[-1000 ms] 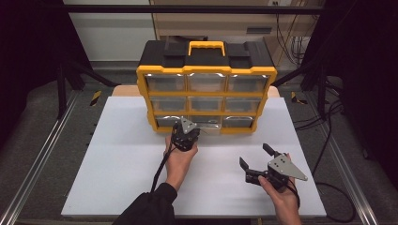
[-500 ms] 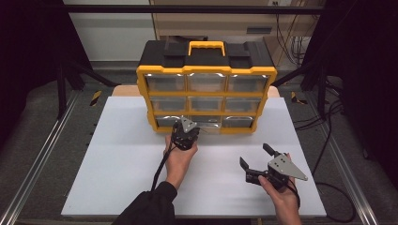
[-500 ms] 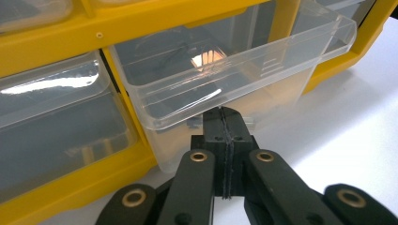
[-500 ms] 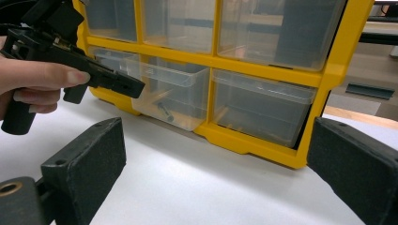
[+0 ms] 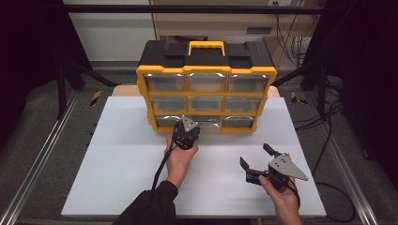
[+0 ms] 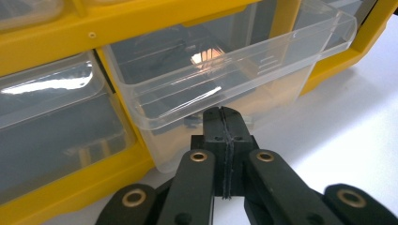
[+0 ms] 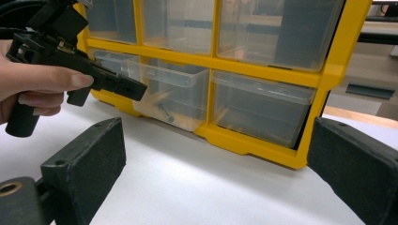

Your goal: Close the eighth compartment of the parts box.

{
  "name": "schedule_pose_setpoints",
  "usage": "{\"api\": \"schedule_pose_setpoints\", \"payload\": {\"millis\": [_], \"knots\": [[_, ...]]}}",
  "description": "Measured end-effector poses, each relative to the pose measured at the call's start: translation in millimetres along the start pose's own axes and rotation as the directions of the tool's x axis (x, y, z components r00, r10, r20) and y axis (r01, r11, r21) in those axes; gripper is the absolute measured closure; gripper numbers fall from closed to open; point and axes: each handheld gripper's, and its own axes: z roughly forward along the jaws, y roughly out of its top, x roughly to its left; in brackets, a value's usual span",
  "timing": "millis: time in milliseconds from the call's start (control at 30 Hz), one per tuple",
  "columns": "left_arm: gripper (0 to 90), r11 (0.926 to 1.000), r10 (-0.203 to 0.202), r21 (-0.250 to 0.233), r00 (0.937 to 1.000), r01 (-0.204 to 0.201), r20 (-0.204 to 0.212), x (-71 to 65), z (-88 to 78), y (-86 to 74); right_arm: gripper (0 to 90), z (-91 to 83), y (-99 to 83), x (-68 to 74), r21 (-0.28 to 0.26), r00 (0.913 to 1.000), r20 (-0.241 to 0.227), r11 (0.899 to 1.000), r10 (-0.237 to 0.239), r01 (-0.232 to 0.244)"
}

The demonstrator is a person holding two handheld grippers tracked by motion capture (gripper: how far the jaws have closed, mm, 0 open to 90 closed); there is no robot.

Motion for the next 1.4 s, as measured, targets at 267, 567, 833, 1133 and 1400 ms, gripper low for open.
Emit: {"api": "schedule_pose_setpoints", "payload": {"millis": [267, 567, 833, 1133, 1400], "knots": [[90.0, 0.9999, 0.013, 0.001, 0.9999, -0.013, -0.007, 0.3, 2.0, 4.5, 5.3, 1.0, 0.2, 0.9, 0.001, 1.0, 0.001, 1.0, -0.008, 0.008], [90.0, 0.9999, 0.013, 0.003, 0.9999, -0.012, -0.008, 0.3, 3.8, 6.8, 5.3, 0.6, 0.2, -0.3, -0.002, 1.0, 0.003, 1.0, -0.007, 0.007], [90.0, 0.9999, 0.015, 0.001, 0.9998, -0.015, -0.008, 0.8, 4.1, 8.6, 5.2, 1.7, 0.0, 0.5, 0.001, 0.9999, 0.001, 1.0, -0.01, 0.01], [90.0, 0.9999, 0.014, 0.0, 0.9998, -0.014, -0.013, 1.5, 5.2, 8.6, 4.8, 1.5, 0.4, 0.3, 0.003, 0.9999, -0.002, 1.0, -0.01, 0.01], [90.0, 0.9999, 0.011, 0.002, 0.9998, -0.011, -0.014, 1.3, 8.6, 8.8, 4.7, 0.7, 1.0, 0.1, -0.001, 0.9999, -0.001, 1.0, -0.014, 0.014]]}}
